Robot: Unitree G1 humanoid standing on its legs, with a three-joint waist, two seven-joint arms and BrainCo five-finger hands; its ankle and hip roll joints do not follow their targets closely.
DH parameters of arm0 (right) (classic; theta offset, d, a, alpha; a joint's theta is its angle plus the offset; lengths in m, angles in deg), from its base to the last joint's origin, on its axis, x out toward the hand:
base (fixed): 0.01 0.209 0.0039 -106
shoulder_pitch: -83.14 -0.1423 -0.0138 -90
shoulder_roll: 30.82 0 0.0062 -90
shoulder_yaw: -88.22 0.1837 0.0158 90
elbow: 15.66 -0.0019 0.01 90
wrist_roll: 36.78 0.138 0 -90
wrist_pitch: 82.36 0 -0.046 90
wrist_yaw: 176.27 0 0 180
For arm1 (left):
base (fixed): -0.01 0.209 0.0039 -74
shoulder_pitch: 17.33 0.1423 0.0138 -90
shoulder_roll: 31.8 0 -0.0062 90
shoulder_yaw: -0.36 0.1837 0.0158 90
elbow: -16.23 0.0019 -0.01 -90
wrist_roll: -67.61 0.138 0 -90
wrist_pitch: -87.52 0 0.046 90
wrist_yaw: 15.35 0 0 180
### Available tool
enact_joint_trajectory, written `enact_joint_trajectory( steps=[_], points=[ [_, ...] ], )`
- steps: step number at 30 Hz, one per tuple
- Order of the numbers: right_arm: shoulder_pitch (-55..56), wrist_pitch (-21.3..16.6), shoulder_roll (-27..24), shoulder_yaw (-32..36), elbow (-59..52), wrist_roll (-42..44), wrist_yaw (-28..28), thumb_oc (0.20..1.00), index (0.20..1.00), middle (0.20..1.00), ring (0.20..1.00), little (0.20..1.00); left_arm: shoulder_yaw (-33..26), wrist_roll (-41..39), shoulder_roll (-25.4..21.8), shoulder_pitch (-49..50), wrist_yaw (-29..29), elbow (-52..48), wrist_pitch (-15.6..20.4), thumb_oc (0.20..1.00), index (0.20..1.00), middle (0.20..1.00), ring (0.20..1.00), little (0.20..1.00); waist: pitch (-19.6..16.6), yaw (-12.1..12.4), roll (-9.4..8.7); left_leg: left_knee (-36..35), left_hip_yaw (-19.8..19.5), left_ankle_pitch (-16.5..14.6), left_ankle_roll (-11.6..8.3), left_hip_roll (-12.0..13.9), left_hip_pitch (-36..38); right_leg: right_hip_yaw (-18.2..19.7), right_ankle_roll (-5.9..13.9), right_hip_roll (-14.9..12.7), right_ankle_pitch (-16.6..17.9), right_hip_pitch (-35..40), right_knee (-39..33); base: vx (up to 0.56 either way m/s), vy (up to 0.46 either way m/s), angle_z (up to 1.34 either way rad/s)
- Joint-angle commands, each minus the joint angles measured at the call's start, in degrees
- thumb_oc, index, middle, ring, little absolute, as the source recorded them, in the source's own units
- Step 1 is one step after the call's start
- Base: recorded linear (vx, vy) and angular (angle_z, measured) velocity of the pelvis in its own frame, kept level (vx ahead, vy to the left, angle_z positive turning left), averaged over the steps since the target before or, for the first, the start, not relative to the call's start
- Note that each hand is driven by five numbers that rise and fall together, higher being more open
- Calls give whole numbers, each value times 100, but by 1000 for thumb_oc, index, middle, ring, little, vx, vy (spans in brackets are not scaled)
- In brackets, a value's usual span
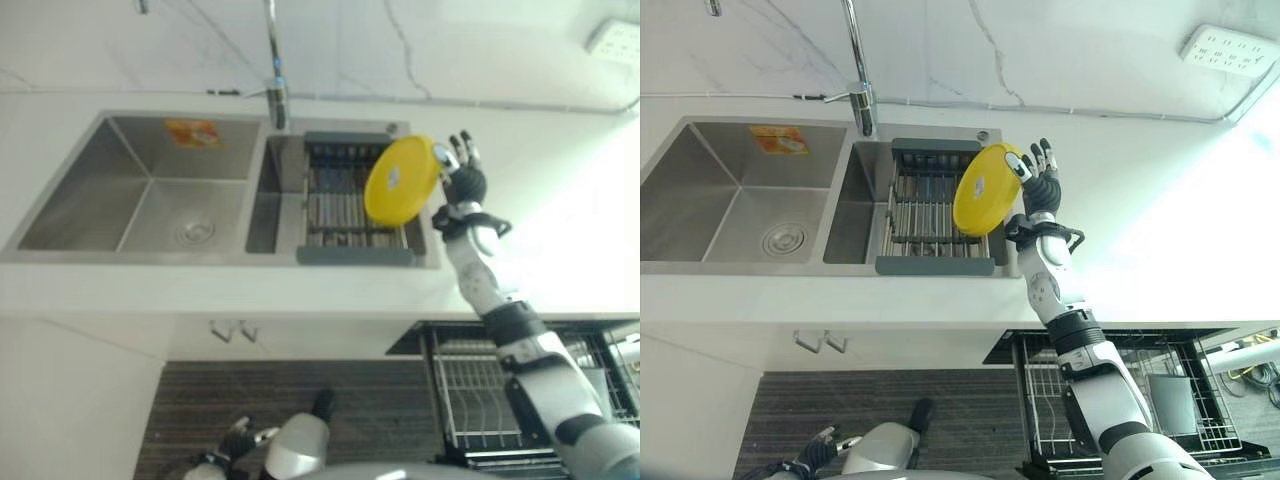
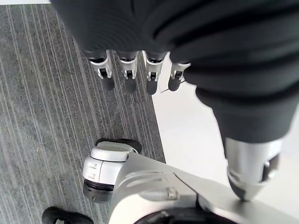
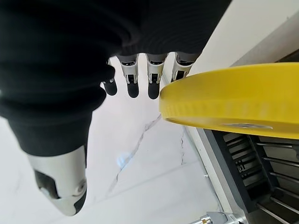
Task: Place the dishes in the dishwasher.
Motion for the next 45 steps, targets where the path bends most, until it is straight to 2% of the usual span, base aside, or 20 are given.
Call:
enact_joint_trajectory(
  steps=[1,7,12,19,22,30,36,45],
  points=[
    [-14,-422,-256,-207,-307,-107,120,1000,1000,1000,1000,1000,515,399,-50,14,-89,-73,455,1000,1000,1000,1000,1000,-404,75,314,-315,212,-150,-192,501,272,142,224,-220,83,-368,258,-34,-3,-14],
    [117,-568,-284,-87,-318,88,274,1000,1000,1000,1000,1000,634,251,-130,-118,-69,-668,511,1000,1000,1000,1000,1000,-411,21,321,-315,268,-173,-203,518,291,166,220,-221,100,-392,257,-9,3,-6],
    [123,-548,-306,-40,-312,54,291,1000,1000,1000,1000,1000,785,253,-185,-161,-74,-1011,403,1000,1000,1000,1000,1000,-386,12,315,-315,267,-175,-207,525,274,179,227,-225,132,-419,234,0,0,0],
    [157,-474,-259,-117,-270,90,184,1000,1000,1000,1000,1000,782,222,-147,-129,-169,-850,459,1000,1000,1000,1000,1000,-364,-14,321,-315,327,-183,-212,537,279,151,245,-264,151,-458,255,0,0,0],
    [215,-436,-228,-162,-289,157,150,1000,1000,1000,1000,1000,821,664,-225,-147,-246,-973,616,1000,1000,1000,1000,1000,-352,-23,339,-315,344,-173,-212,536,257,152,253,-281,151,-485,273,-3,11,2],
    [27,-282,-156,-218,-4,394,-122,1000,1000,1000,1000,1000,1152,787,-342,-323,-208,-1281,538,1000,1000,1000,1000,1000,-281,29,366,-315,219,-137,-210,516,164,211,242,-264,129,-566,325,0,0,0],
    [-159,-334,-116,-282,244,468,-152,1000,1000,1000,1000,1000,1537,1301,-439,-398,-250,-1446,561,1000,1000,1000,1000,1000,-168,72,424,-315,143,-98,-213,490,81,184,244,-312,143,-646,395,-8,-6,2],
    [-388,-336,-110,-260,529,530,-304,1000,1000,1000,1000,1000,1835,1416,-487,-611,-350,-1483,591,1000,1000,1000,1000,1000,2,63,529,-315,110,-41,-233,486,-49,213,242,-364,141,-789,474,-22,12,0]
  ],
)
